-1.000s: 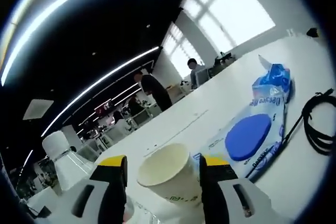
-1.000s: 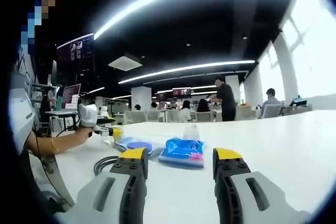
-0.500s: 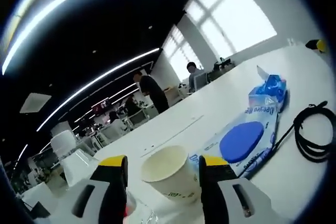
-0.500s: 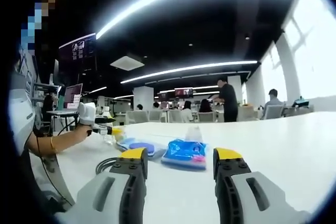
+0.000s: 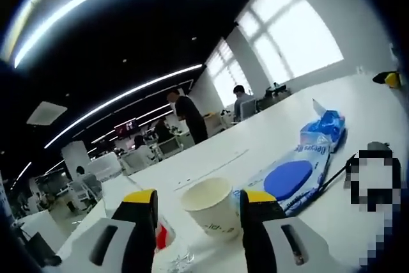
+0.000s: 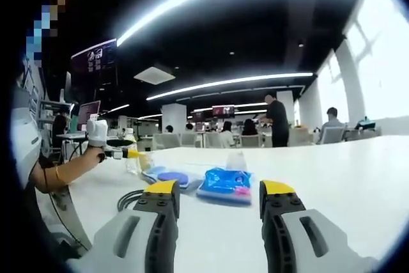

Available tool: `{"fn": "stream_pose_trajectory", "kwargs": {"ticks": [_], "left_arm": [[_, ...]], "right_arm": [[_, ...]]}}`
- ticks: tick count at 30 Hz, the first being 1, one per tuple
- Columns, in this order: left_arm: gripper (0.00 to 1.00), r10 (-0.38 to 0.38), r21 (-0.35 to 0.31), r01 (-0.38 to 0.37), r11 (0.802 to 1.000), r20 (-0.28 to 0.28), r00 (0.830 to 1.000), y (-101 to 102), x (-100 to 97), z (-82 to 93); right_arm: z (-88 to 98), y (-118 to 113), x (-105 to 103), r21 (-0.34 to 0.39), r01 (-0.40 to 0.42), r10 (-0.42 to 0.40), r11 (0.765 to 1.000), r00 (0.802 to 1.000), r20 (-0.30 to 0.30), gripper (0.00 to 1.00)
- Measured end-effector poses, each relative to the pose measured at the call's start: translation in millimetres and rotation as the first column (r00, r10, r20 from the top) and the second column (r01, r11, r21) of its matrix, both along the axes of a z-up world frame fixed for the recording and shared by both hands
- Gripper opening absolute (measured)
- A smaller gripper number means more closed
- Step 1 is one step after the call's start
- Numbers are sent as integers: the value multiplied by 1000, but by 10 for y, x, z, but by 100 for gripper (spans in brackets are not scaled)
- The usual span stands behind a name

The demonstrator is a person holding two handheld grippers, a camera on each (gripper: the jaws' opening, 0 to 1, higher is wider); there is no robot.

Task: Arrange the tabletop items into an orderly group along one side of the table until the central work area is clear of visible clutter.

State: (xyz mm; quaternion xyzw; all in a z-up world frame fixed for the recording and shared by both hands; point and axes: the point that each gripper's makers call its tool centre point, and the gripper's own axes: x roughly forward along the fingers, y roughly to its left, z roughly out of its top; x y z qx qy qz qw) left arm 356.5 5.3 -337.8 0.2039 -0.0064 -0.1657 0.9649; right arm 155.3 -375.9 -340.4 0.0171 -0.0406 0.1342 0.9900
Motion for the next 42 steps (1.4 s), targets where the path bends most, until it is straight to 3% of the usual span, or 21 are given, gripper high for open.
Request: {"fn": "stream_pose_trajectory", "kwargs": {"ticks": [6, 10, 16, 19, 22, 25, 28, 42], "left_arm": [[51, -1, -6, 1, 1000, -8, 1000, 25, -46, -22], [52, -20, -59, 18, 998, -22, 1000, 35, -180, -14], [52, -45, -94, 47, 995, 20, 999, 9, -318, 65], [52, -33, -68, 34, 997, 16, 999, 71, -378, 50], [52, -10, -62, 10, 998, 1, 1000, 172, -350, 13], [52, 27, -128, -30, 991, -20, 999, 383, -256, -45], [52, 36, -146, -43, 988, -49, 998, 467, -220, -84], [51, 72, -184, -72, 980, -2, 997, 777, 153, 355]], "right_arm": [[-5, 78, 10, -8, -20, 20, 1000, 1000, -4, 48], [-16, 88, 11, -6, -21, 21, 1000, 1000, -8, 48], [-11, 134, 0, 5, -42, 42, 999, 999, -9, 49], [6, 175, -19, -12, -53, 53, 999, 999, -10, 49], [26, 186, -30, -1, -62, 62, 998, 998, -4, 48], [35, 187, -39, -3, -58, 58, 998, 998, -6, 49], [55, 196, -46, -9, -55, 55, 998, 998, -1, 48], [89, 231, -16, -10, -68, 68, 998, 998, 4, 48]]}}
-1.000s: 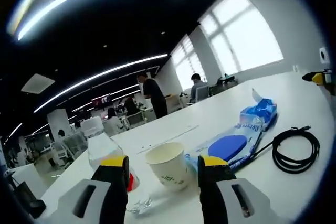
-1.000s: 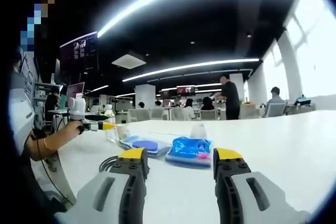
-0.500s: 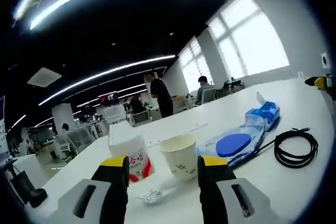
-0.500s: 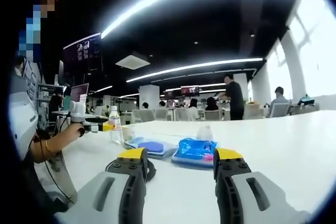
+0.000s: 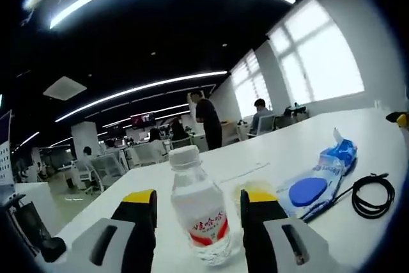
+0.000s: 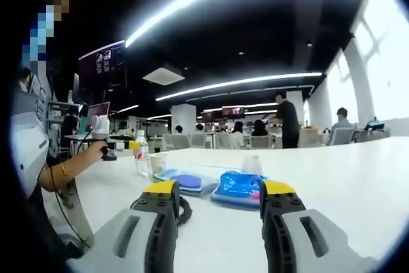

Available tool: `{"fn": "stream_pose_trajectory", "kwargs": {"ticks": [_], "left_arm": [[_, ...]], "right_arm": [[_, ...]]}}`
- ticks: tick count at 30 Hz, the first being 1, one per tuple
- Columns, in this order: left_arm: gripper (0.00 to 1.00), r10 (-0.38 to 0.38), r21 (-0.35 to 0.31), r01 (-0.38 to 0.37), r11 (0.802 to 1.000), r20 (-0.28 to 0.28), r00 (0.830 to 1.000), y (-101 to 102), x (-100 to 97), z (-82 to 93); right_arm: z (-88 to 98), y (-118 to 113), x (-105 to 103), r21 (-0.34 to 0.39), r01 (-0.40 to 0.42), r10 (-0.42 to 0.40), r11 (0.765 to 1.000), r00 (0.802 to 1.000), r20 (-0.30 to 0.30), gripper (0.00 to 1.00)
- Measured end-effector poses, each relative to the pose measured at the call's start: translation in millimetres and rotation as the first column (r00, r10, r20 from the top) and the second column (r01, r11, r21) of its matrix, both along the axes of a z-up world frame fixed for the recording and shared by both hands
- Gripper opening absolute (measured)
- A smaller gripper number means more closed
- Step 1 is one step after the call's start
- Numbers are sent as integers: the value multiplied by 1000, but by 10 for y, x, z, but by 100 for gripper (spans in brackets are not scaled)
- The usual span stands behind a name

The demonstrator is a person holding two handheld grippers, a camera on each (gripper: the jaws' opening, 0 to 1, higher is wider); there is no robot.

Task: Arrange the tabletop items into an orderly group along one side of the table until the central work area is clear of visible clutter.

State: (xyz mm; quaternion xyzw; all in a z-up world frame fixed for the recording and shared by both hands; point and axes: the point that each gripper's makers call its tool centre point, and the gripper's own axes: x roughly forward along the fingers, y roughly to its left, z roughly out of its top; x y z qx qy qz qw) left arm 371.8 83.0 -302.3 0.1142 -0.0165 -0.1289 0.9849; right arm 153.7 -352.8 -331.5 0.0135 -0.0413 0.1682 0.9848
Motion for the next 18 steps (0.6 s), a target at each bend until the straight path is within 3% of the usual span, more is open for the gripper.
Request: {"fn": "stream_pose_trajectory", "kwargs": {"ticks": [3, 4, 5, 8, 18], "left_arm": [[49, -21, -23, 21, 1000, 1, 1000, -15, 67, 44], [47, -33, -31, 33, 999, 2, 999, -34, 92, 62], [44, -45, -39, 45, 998, 3, 999, -53, 117, 80], [35, -69, -48, 70, 996, 12, 998, -124, 152, 121], [34, -76, -31, 76, 997, 1, 997, -152, 294, 113]], "right_arm": [[4, 0, 1, 0, -2, 2, 1000, 1000, 2, 48], [6, 2, 1, 0, -3, 3, 1000, 1000, 4, 48], [111, 28, -20, 33, -26, 25, 999, 999, 46, 48], [141, 9, -5, 28, -16, 14, 999, 999, 52, 48], [72, -5, 22, 32, -11, 10, 999, 999, 40, 47]]}}
